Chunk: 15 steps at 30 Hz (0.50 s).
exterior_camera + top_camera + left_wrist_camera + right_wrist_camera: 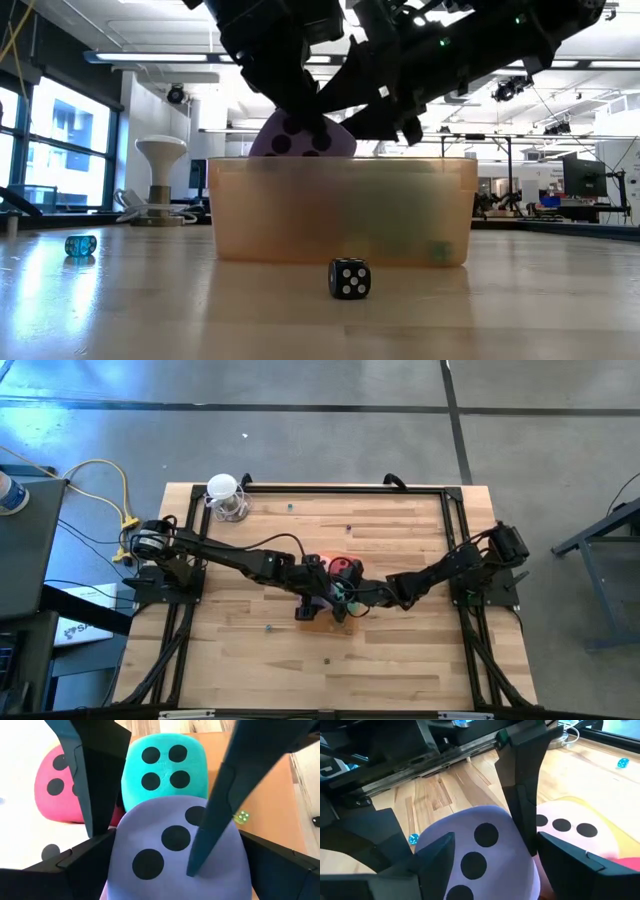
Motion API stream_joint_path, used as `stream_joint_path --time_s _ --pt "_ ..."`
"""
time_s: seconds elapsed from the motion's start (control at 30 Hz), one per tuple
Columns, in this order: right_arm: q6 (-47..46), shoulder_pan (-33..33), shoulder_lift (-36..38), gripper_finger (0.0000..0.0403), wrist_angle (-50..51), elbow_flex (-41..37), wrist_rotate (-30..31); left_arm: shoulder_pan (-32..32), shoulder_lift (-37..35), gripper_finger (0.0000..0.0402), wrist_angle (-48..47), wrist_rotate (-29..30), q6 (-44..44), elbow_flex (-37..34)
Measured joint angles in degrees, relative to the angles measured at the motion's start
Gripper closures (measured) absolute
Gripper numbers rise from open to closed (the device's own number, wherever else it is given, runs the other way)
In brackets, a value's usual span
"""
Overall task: Pick & Place Dice
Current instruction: Put the large violet die into the orange bin
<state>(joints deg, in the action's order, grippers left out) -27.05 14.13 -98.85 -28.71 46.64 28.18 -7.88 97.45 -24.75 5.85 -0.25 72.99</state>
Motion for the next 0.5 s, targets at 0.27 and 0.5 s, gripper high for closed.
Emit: stream_joint_path --time_s 0.27,0.5 --pt "-0.4 0.0 0.1 0.0170 2.9 0.0 0.4 0.0 0.0 0.0022 0.0 -0.1 0.0 0.0" --pt "-3.2 0.0 0.2 0.0189 6.8 0.1 0.4 -0.8 0.1 0.0022 0.7 0.5 3.4 -0.1"
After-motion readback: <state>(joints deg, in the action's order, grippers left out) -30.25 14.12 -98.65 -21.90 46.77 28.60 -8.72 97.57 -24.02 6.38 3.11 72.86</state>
